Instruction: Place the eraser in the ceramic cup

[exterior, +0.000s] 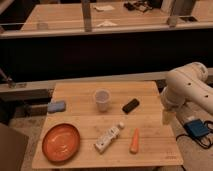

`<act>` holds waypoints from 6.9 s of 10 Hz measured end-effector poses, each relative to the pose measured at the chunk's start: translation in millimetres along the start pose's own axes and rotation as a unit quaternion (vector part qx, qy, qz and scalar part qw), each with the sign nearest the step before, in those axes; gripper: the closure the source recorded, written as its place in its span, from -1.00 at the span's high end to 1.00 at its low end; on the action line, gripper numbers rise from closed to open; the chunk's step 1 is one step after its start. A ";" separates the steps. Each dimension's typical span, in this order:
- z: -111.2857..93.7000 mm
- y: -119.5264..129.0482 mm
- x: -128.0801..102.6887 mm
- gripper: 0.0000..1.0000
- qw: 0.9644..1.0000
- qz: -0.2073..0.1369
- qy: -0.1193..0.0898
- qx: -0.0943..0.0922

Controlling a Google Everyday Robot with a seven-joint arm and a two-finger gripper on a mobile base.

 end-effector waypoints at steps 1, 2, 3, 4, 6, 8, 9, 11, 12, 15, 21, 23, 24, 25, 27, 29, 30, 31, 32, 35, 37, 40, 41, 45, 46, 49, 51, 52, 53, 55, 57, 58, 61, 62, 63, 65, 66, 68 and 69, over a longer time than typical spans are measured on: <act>0.0 0.0 0.0 0.60 1.000 0.000 0.000 0.000; 0.0 0.0 0.0 0.60 1.000 0.000 0.000 0.000; 0.0 0.0 0.0 0.60 1.000 0.000 0.000 0.000; 0.0 -0.1 -0.1 0.60 1.000 0.000 0.000 0.000; 0.3 -1.0 -0.6 0.60 1.000 -0.002 0.001 0.002; 4.9 -19.1 -27.4 0.60 1.000 -0.027 0.001 0.017; 7.1 -26.7 -36.6 0.60 0.999 -0.037 0.003 0.023; 9.2 -32.1 -43.3 0.60 0.998 -0.049 0.003 0.032; 9.3 -31.3 -40.9 0.60 0.998 -0.047 0.003 0.033; 23.5 -47.6 -46.7 0.60 0.998 -0.057 -0.008 0.033; 45.7 -69.8 -49.0 0.60 0.997 -0.070 -0.021 0.036; 55.2 -81.8 -55.1 0.60 0.996 -0.076 -0.028 0.035; 57.9 -81.9 -53.5 0.60 0.996 -0.078 -0.028 0.035; 61.0 -81.9 -51.3 0.60 0.996 -0.079 -0.029 0.035; 76.0 -88.5 -55.8 0.60 0.995 -0.085 -0.034 0.032; 85.8 -95.9 -58.8 0.60 0.995 -0.088 -0.038 0.031; 88.2 -96.7 -58.1 0.60 0.995 -0.089 -0.039 0.030; 92.2 -96.9 -57.3 0.60 0.995 -0.090 -0.041 0.029; 98.8 -98.8 -58.7 0.60 0.994 -0.094 -0.043 0.028; 120.4 -106.0 -64.6 0.60 0.993 -0.104 -0.047 0.026; 126.5 -107.1 -63.8 0.60 0.993 -0.107 -0.049 0.024; 144.5 -110.3 -70.0 0.60 0.992 -0.116 -0.054 0.013; 149.2 -111.3 -71.8 0.60 0.991 -0.120 -0.053 0.011; 168.4 -111.5 -80.0 0.60 0.990 -0.128 -0.050 0.002; 173.3 -112.2 -83.9 0.60 0.990 -0.132 -0.050 -0.002; 180.0 -111.2 -84.9 0.60 0.989 -0.139 -0.049 -0.011; 184.8 -112.8 -84.5 0.60 0.989 -0.138 -0.051 -0.014; 190.5 -111.6 -82.3 0.60 0.989 -0.138 -0.051 -0.019; 191.9 -112.1 -84.1 0.60 0.989 -0.140 -0.052 -0.020; 193.4 -113.0 -86.1 0.60 0.988 -0.143 -0.052 -0.023; 191.3 -112.4 -84.5 0.60 0.988 -0.145 -0.047 -0.025; 191.7 -112.8 -84.9 0.60 0.988 -0.146 -0.045 -0.025; 194.7 -114.0 -86.8 0.56 0.987 -0.152 -0.044 -0.028; 195.0 -114.1 -86.5 0.60 0.987 -0.153 -0.044 -0.030; 195.7 -113.8 -86.4 0.60 0.987 -0.154 -0.043 -0.032; 196.2 -113.6 -86.0 0.41 0.986 -0.157 -0.040 -0.031; 191.3 -115.3 -85.3 0.19 0.986 -0.161 -0.038 -0.028; 184.1 -115.7 -84.8 -0.17 0.986 -0.162 -0.037 -0.030; 187.9 -114.6 -86.6 -0.30 0.985 -0.163 -0.037 -0.033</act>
